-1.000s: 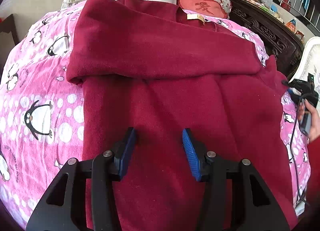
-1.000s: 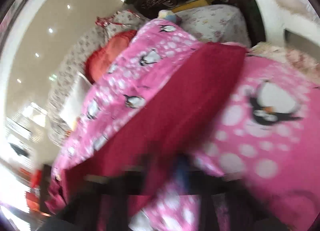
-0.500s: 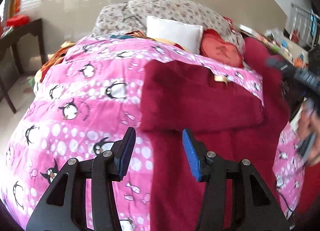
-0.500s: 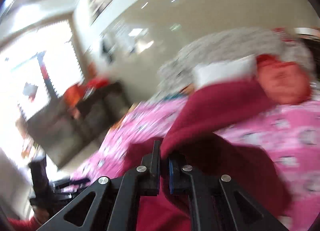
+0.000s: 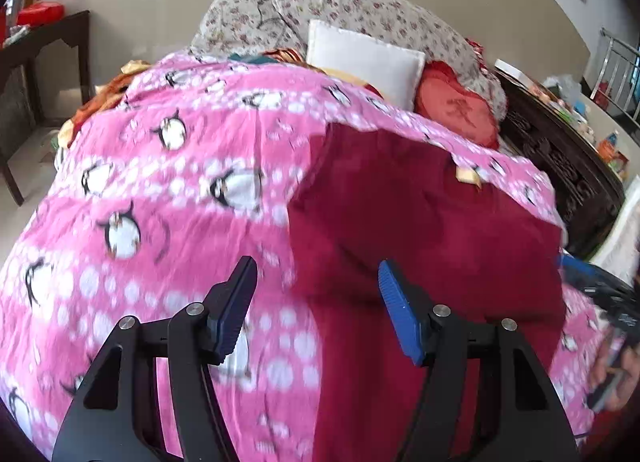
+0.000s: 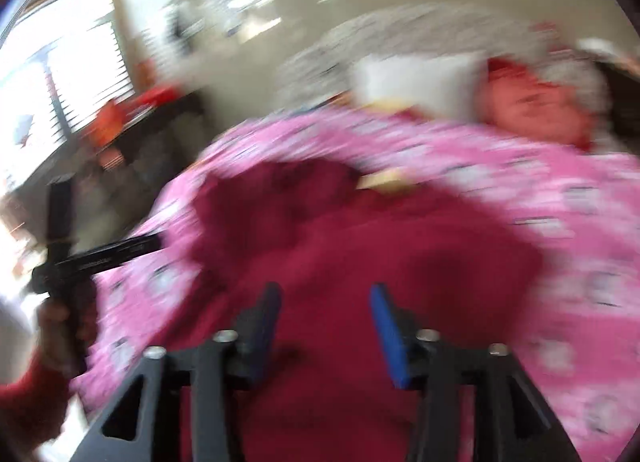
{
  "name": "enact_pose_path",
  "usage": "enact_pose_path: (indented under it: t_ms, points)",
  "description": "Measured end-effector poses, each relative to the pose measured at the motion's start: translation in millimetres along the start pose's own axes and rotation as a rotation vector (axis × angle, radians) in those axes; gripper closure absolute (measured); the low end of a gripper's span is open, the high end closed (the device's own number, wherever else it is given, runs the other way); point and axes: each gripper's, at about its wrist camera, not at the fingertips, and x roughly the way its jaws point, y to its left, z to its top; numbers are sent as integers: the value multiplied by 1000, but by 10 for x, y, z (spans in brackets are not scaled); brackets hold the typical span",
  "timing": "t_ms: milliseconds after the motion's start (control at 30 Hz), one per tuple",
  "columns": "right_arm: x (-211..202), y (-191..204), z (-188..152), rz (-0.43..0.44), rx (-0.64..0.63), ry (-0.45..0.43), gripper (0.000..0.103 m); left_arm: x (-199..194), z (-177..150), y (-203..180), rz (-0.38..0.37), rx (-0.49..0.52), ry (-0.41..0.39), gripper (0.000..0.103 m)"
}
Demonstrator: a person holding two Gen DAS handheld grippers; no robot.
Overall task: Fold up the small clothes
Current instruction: 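Fold the held sleeve and side across the body with the right gripper, release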
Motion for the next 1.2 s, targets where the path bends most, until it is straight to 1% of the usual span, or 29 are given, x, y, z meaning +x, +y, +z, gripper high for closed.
enact_pose_path:
  t_ms: [33,67,100,133,167,233,267,300,333,367,433,467,500,600,667,733,767,800,833,867,900,933,967,1000,1067,1100,1133,1167,1200]
  points:
    - [-49,-122,1,-61,30,-15,37,37,49,-5,14,-6,-5,40]
    - [-84,-295,1,-131,82,-25,35,89,112,-11,30,-18,-11,40]
    - [-74,-537,2,-165,166,-25,34,144,165,-25,38,-23,-15,40]
    - [-67,-684,-2,-147,211,-21,34,184,195,-31,43,-26,-14,40]
    - [6,-843,0,-102,266,-11,34,258,240,-52,54,-31,-9,40]
    - [277,-1101,-11,-45,367,55,34,387,297,-105,55,-27,-6,40]
    - [429,-1168,-37,-11,401,93,39,436,306,-140,60,-19,-4,40]
    - [555,-1207,-34,51,403,110,42,481,307,-174,67,-7,1,40]
    - [534,-1218,-4,41,371,77,70,511,306,-192,73,3,5,40]
    - [507,-1182,57,14,319,42,87,541,290,-226,92,25,10,40]
    - [432,-1133,236,-2,248,12,93,564,267,-242,116,45,11,40]
    - [434,-1100,326,-27,209,9,94,580,250,-239,118,49,9,40]
    - [438,-1031,430,-83,146,0,95,599,237,-230,118,48,11,40]
    - [554,-882,626,-246,-7,-47,95,739,164,-196,126,33,42,40]
    - [676,-1018,626,-221,61,-20,95,809,98,-177,134,19,58,40]
    - [841,-1179,501,-223,107,57,95,836,27,-145,121,13,66,38]
    - [832,-1256,408,-219,133,75,93,827,12,-130,113,9,68,38]
    - [781,-1341,342,-188,181,61,89,809,11,-128,109,8,71,38]
    - [693,-1389,310,-173,216,48,69,776,13,-123,111,9,75,38]
    - [589,-1411,305,-183,243,38,60,716,25,-123,120,14,73,38]
    - [410,-1407,285,-181,258,15,54,655,38,-128,128,19,63,38]
    - [255,-1373,260,-156,259,-8,54,579,51,-134,143,26,44,38]
    - [57,-1277,232,-100,250,-31,54,472,66,-148,158,33,9,38]
    - [-14,-1192,220,-60,235,-36,54,430,73,-153,160,36,-9,38]
    - [-67,-928,161,0,173,-9,54,353,83,-194,151,39,-44,38]
    - [-31,-755,109,3,117,22,54,364,82,-199,148,43,-43,38]
    - [31,-619,61,-15,64,51,54,406,74,-228,150,52,-31,38]
    - [99,-501,-27,-70,-2,93,55,500,60,-261,171,64,-8,38]
    - [226,-423,-132,-177,-66,144,55,585,52,-267,187,70,10,38]
